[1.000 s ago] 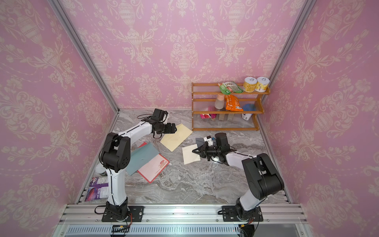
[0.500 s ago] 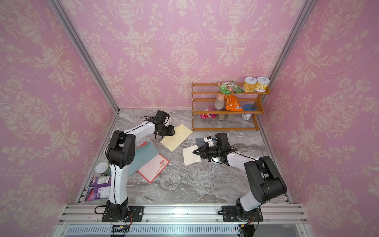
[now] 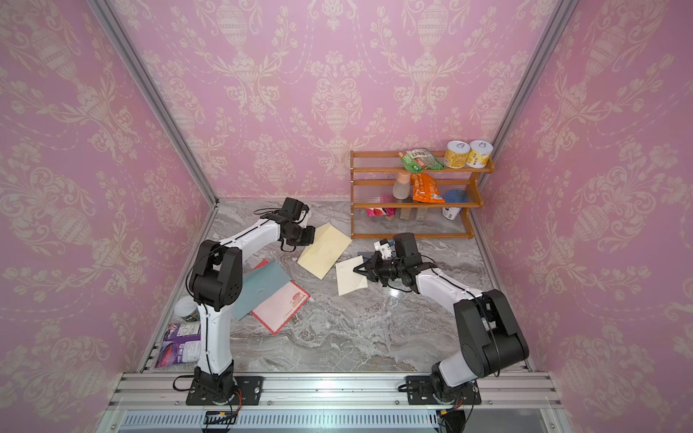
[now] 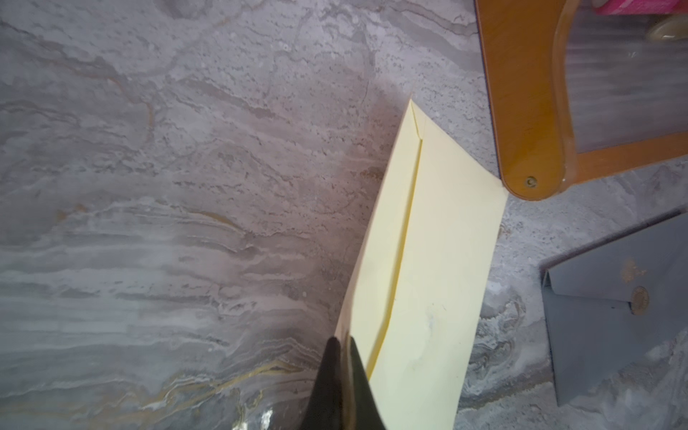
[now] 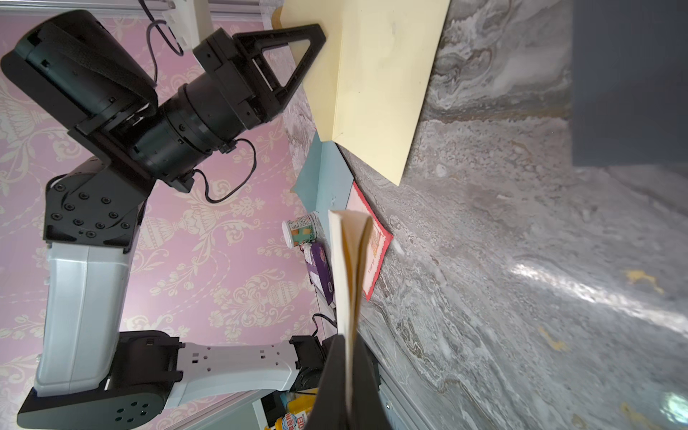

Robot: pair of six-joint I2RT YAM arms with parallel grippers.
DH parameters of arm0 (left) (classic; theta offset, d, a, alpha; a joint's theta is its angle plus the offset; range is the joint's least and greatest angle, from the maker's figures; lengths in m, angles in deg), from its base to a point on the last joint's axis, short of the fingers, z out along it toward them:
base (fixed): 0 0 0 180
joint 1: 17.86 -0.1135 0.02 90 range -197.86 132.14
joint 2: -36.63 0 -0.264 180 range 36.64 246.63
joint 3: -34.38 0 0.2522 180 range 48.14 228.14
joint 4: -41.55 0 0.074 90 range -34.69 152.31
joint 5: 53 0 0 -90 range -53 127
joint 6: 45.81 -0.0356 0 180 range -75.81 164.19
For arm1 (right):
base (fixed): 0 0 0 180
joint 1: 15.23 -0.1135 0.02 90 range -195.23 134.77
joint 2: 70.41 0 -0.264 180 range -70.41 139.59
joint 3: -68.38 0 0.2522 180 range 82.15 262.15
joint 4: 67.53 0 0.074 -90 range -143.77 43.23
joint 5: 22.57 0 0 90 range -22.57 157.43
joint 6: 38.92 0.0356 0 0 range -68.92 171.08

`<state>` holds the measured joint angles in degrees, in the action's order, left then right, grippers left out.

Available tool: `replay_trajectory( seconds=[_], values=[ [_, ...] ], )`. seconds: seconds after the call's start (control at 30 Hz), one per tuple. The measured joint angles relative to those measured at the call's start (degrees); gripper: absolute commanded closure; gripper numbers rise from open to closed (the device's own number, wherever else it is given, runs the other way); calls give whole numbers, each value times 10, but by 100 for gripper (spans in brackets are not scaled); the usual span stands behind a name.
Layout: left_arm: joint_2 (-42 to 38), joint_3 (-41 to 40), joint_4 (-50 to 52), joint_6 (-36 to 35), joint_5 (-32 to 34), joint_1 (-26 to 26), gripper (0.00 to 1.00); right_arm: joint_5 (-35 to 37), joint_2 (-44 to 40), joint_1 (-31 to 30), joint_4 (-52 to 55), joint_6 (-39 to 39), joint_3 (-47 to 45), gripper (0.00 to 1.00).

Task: Fold the letter paper in half and place it into the envelope
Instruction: Pick up the envelope from the center of the board, then place the letter paper in the envelope.

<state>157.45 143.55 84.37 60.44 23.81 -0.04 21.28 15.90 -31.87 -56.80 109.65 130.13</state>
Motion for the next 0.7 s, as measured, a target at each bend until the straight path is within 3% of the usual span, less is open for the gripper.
replay_trajectory(
  seconds=[0.3,0.7],
  values=[
    [-123,-61,3,105,1,5,100,125,-5,-37,107,-31,95,100],
    [-197,-152,2,203,1,45,100,329,55,-117,258,-46,275,100]
  ],
)
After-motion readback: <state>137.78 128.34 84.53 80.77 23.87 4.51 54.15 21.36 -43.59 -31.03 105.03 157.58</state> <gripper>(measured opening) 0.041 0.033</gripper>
